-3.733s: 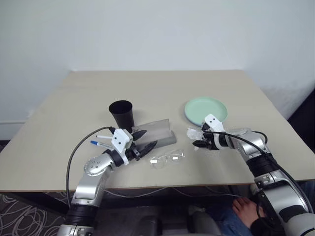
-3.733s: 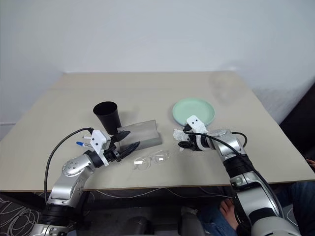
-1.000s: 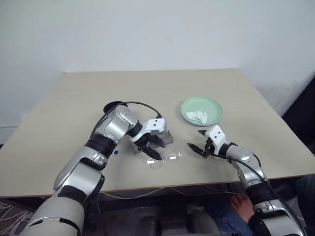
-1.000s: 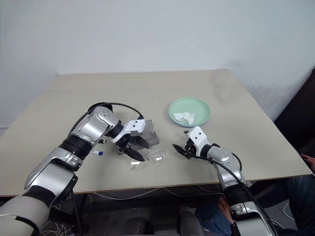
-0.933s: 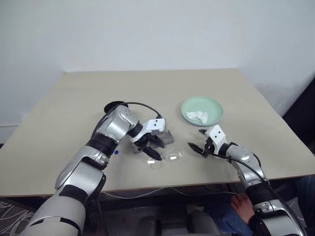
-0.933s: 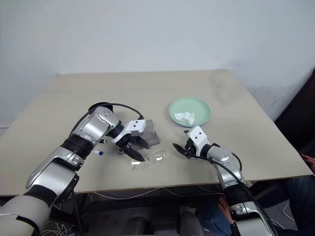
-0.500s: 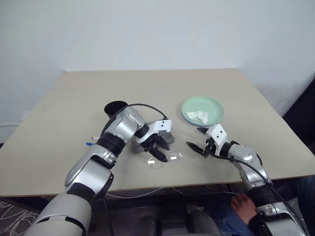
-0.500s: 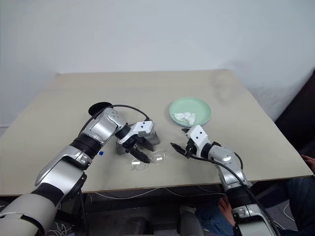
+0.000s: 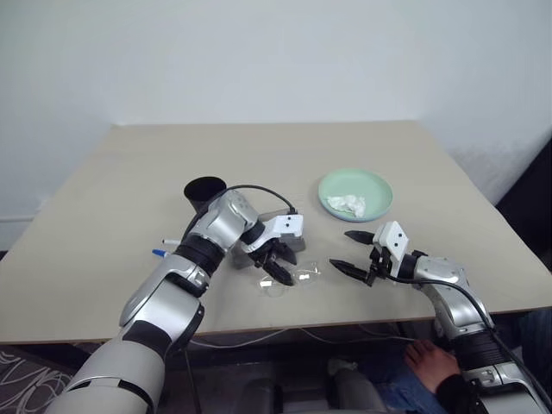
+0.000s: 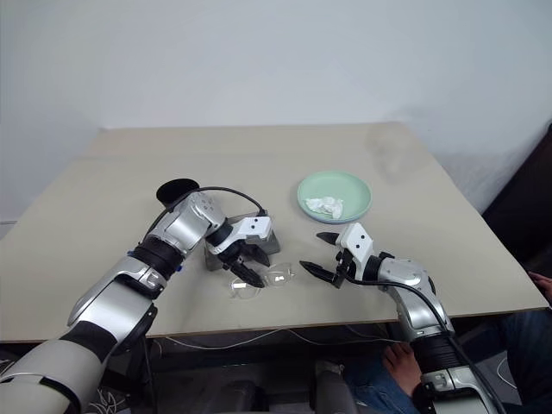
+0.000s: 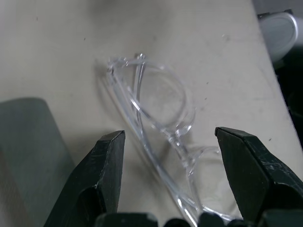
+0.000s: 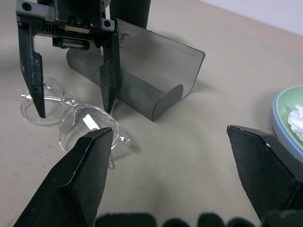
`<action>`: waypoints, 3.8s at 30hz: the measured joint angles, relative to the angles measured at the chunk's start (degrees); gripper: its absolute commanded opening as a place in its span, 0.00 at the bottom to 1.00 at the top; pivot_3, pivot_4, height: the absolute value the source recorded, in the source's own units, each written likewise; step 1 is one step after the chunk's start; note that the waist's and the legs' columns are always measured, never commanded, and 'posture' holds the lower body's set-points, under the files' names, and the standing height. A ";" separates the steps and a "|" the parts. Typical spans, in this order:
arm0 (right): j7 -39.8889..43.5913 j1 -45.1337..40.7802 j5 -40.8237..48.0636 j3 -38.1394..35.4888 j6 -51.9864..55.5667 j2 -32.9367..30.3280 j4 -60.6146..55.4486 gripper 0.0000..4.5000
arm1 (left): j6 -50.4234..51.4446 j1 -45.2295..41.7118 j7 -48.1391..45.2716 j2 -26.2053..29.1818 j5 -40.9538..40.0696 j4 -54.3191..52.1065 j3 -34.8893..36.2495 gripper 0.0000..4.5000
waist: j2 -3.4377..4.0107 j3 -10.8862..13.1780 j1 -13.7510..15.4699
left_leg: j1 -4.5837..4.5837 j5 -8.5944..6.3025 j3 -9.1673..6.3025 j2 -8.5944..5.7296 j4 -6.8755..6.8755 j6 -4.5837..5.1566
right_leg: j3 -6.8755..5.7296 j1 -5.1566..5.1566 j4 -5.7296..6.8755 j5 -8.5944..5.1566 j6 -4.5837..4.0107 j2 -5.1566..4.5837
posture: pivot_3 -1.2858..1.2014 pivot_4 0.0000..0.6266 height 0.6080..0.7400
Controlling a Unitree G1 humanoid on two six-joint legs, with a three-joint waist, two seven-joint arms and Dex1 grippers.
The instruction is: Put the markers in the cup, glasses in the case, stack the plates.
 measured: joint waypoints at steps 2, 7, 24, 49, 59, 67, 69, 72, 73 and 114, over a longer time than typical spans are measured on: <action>-0.06 0.00 -0.01 0.06 0.00 0.14 0.00 0.93 | -0.03 0.00 0.36 -0.11 0.17 0.25 0.02 0.57 | 0.00 0.00 0.00 | -0.01 -0.01 0.00 0.00 0.00 0.01 | 0.00 0.00 0.00 0.00 0.00 0.00 | 0.52 0.00 0.85; -0.38 0.01 -0.07 0.37 -0.03 0.69 0.01 0.93 | -0.02 -0.01 0.36 -0.53 0.14 0.29 0.39 0.35 | 0.00 0.00 -0.01 | 0.01 -0.01 0.02 0.00 0.02 0.02 | 0.02 0.01 0.01 0.01 0.01 0.00 | 0.52 0.00 0.85; -0.50 -1.21 -0.67 0.70 -2.41 0.74 2.58 0.93 | -1.05 -0.39 0.36 0.04 -0.12 0.45 1.00 0.04 | -0.01 0.00 0.03 | -0.01 -0.03 0.02 -0.02 0.15 0.05 | 0.05 0.04 0.03 0.03 0.05 0.00 | 0.52 0.00 0.85; -0.02 -3.95 0.07 -3.19 -3.83 -1.91 5.76 0.93 | 5.10 -1.72 -0.25 2.13 -5.05 -8.22 6.29 0.02 | -0.02 0.00 -0.01 | 0.00 -0.04 0.05 -0.01 0.18 0.08 | 0.10 0.04 0.05 0.05 0.07 0.01 | 0.52 0.00 0.85; 0.10 -4.68 0.07 -4.45 -3.89 -2.49 6.89 0.93 | -2.53 -8.59 9.66 4.82 -2.75 -1.26 9.89 0.02 | -0.01 0.00 -0.02 | 0.03 -0.04 0.10 -0.03 0.18 0.08 | 0.15 0.04 0.06 0.09 0.14 0.02 | 0.52 0.00 0.85; 0.04 -4.72 0.06 -3.80 -3.20 -1.58 6.32 0.93 | -10.42 -8.70 15.90 5.31 3.87 7.78 7.67 0.02 | -0.02 0.00 0.04 | -0.03 -0.06 0.11 -0.05 0.19 0.11 | 0.16 0.04 0.03 0.14 0.23 0.01 | 0.52 0.00 0.85; 0.04 -4.72 0.07 -3.73 -2.90 -1.58 6.04 0.93 | -11.14 -8.69 16.34 5.32 4.56 8.67 7.52 0.02 | -0.03 0.01 0.06 | -0.05 -0.06 0.10 -0.05 0.20 0.12 | 0.16 0.03 0.02 0.16 0.27 0.01 | 0.52 0.00 0.85; 0.04 -4.71 0.07 -3.73 -2.41 -1.59 5.67 0.93 | -11.90 -8.46 17.07 5.26 5.57 9.28 7.18 0.02 | -0.03 0.01 0.04 | -0.04 -0.07 0.12 -0.05 0.21 0.13 | 0.17 0.03 0.02 0.18 0.30 0.01 | 0.52 0.00 0.85; 0.04 -4.71 0.07 -3.73 -2.27 -1.59 5.47 0.93 | -11.96 -8.26 17.45 5.10 5.87 9.55 7.12 0.02 | -0.03 0.01 0.04 | -0.04 -0.07 0.12 -0.05 0.22 0.13 | 0.17 0.03 0.03 0.18 0.30 0.01 | 0.52 0.00 0.85; 0.73 -5.26 -0.12 -2.34 -3.57 0.13 7.57 0.93 | -6.28 -3.02 15.27 4.80 4.61 0.27 8.34 0.28 | -0.03 0.00 0.05 | -0.04 -0.08 0.13 -0.04 0.30 0.15 | 0.19 0.05 0.05 0.21 0.34 0.00 | 0.52 0.00 0.85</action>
